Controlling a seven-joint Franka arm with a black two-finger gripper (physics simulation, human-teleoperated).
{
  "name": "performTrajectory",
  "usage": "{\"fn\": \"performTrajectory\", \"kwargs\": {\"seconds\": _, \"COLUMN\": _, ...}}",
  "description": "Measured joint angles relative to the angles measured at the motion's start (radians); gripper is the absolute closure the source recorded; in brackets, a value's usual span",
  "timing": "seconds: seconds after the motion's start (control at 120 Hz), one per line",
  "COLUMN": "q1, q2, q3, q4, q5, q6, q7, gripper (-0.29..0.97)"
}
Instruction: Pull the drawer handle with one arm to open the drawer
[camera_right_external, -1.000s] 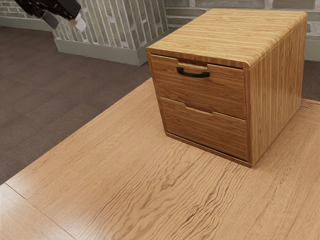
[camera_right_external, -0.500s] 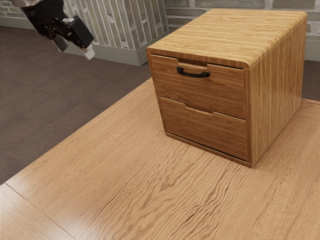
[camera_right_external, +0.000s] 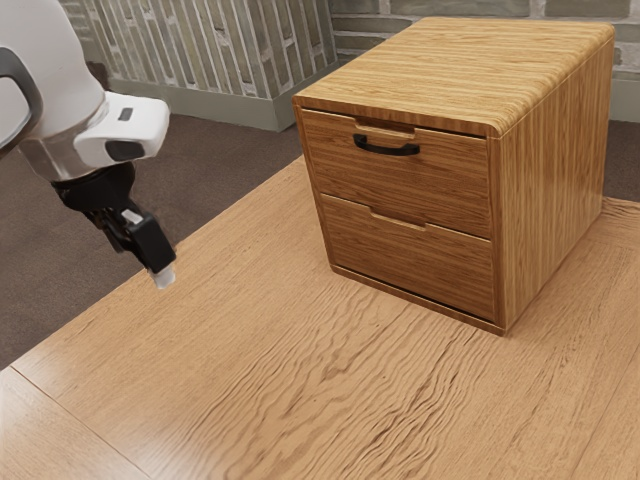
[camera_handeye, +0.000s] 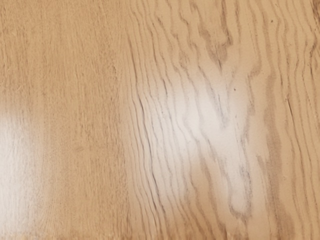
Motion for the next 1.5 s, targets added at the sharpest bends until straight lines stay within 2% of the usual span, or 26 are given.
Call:
{"fn": "performTrajectory", "kwargs": {"seconds": 0.092, "q1": -0.036, "q2": -0.056, "q3": 0.001, "q4": -0.116, "q5": -0.042, "q6": -0.015, "q7": -0.021, "gripper": 0.0}}
{"fn": "performTrajectory", "kwargs": {"seconds": 0.2, "q1": -0.058, "q2": -0.068, "q3": 0.009, "q4": -0.157, "q5": -0.055, "q6": 0.015, "q7": 0.016, "gripper": 0.0}}
{"fn": "performTrajectory", "kwargs": {"seconds": 0.45, "q1": -0.065, "q2": -0.044, "q3": 0.016, "q4": -0.158, "q5": -0.014, "q6": 0.217, "q7": 0.444, "gripper": 0.0}}
{"fn": "performTrajectory", "kwargs": {"seconds": 0.592, "q1": -0.123, "q2": -0.006, "q3": 0.017, "q4": -0.146, "q5": 0.021, "q6": 0.353, "q7": 0.687, "gripper": 0.0}}
{"fn": "performTrajectory", "kwargs": {"seconds": 0.85, "q1": -0.154, "q2": 0.097, "q3": 0.016, "q4": -0.088, "q5": 0.055, "q6": 0.588, "q7": 1.003, "gripper": 0.0}}
{"fn": "performTrajectory", "kwargs": {"seconds": 1.167, "q1": -0.167, "q2": 0.201, "q3": 0.011, "q4": -0.078, "q5": 0.085, "q6": 0.813, "q7": 1.186, "gripper": 0.0}}
{"fn": "performTrajectory", "kwargs": {"seconds": 1.5, "q1": -0.149, "q2": 0.308, "q3": 0.016, "q4": -0.013, "q5": 0.0, "q6": 0.922, "q7": 1.274, "gripper": 0.0}}
